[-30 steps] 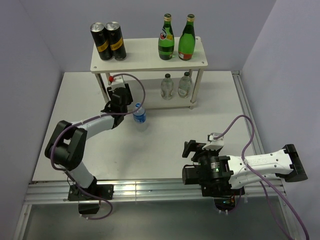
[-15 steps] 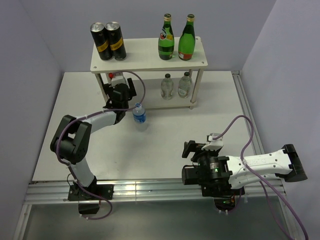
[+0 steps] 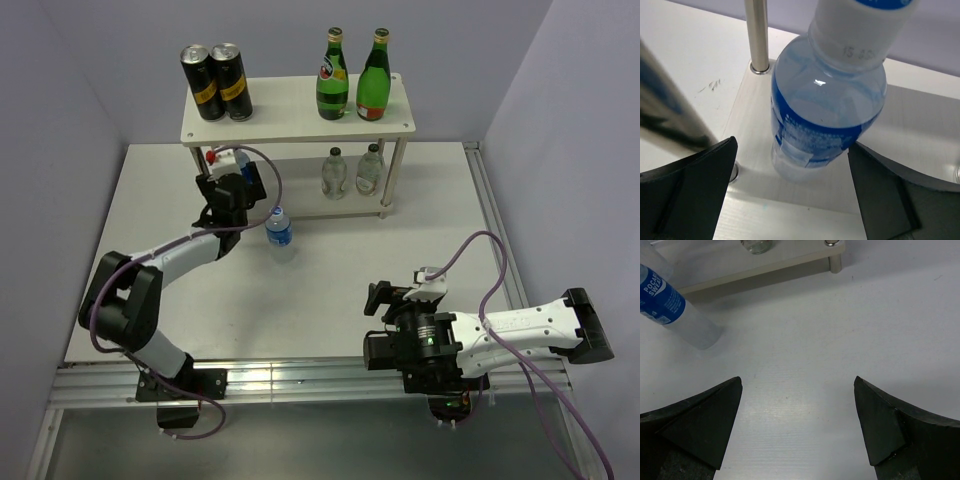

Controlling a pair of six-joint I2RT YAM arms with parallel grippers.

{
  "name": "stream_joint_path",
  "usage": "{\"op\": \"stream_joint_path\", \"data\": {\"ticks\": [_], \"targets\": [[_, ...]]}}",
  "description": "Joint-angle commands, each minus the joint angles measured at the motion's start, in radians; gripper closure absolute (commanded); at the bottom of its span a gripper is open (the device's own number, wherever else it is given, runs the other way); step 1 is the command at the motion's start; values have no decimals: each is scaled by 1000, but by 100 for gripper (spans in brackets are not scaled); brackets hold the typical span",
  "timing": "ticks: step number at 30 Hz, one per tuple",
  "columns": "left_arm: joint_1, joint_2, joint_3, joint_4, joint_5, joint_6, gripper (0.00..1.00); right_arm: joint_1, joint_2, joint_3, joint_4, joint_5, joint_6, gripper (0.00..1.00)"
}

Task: Place and organize the beverage onto the shelf

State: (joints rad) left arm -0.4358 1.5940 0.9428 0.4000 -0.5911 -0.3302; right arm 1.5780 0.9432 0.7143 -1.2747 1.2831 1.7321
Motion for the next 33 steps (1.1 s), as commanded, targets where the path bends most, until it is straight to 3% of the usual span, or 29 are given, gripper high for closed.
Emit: {"op": "stream_joint_path", "data": {"ticks": [1,11,23,28,33], "targets": [[-1,-97,-5,-12,-12,-35,1,8,-3,7,-28,55,57,0],[-66,-270,-143,-142,-79,-73,1,8,16,14,-58,55,93,0],[-239,-707,-409,-306,-112,-213,1,16,48,10,-71,56,130,0],[-328,-726,-531,-221,-1,-228,2,14,68,8,-77,62,149,0],[-373,-551,-561,-61,46,-218,2,14,68,5,-80,64,156,0]]}}
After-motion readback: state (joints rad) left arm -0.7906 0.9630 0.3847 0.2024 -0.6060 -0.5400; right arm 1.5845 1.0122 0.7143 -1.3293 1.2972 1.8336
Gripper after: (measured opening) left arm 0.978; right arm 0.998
